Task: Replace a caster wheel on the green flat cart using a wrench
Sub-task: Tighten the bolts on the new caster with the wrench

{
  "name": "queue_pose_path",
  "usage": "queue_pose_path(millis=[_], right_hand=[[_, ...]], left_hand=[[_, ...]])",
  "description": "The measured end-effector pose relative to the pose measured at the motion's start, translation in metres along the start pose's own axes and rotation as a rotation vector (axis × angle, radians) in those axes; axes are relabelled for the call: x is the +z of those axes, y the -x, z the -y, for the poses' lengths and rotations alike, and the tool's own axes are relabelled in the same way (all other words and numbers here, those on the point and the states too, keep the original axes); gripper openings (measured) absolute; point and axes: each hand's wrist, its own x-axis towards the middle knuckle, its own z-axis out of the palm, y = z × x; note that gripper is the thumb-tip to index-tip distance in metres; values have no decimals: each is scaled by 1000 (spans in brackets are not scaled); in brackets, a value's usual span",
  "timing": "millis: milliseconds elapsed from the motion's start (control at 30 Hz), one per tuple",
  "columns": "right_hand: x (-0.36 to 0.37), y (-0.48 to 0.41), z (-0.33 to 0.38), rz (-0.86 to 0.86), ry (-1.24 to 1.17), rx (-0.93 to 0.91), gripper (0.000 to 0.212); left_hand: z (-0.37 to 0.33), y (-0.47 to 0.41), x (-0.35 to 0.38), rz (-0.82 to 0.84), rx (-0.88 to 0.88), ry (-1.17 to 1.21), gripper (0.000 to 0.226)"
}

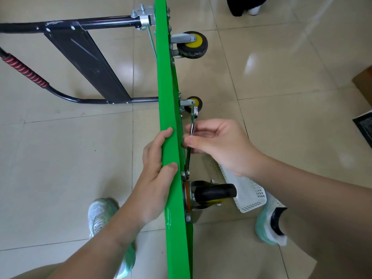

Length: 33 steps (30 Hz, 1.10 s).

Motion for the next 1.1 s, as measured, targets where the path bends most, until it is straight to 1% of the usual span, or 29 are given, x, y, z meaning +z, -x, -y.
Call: queue_pose_path(millis=[133, 267, 367, 500, 700, 900, 1033, 1100], right_hand=[[3, 15, -4, 1, -17, -68, 30], [5, 20, -7, -9, -3, -96, 31], [7, 22, -9, 23, 16, -89, 32], [5, 21, -6, 7, 48, -93, 29], [9, 22, -14, 24, 68, -84, 30], [5, 20, -10, 100, 30, -49, 32], [1, 23, -9, 133, 94, -61, 29], [1, 23, -11, 128, 89, -67, 28]], left_hand=[[0, 1, 0, -9, -4, 0, 65], [2, 1, 0, -16, -1, 15, 68], [3, 1, 0, -22, -6, 31, 68], [2, 2, -1, -15, -13, 23, 68], [-1, 2, 0, -21, -21, 9, 66], [1, 3, -1, -15, -22, 20, 66], [-1, 3, -1, -12, -16, -2, 66], [-1, 3, -1, -6, -21, -7, 65]])
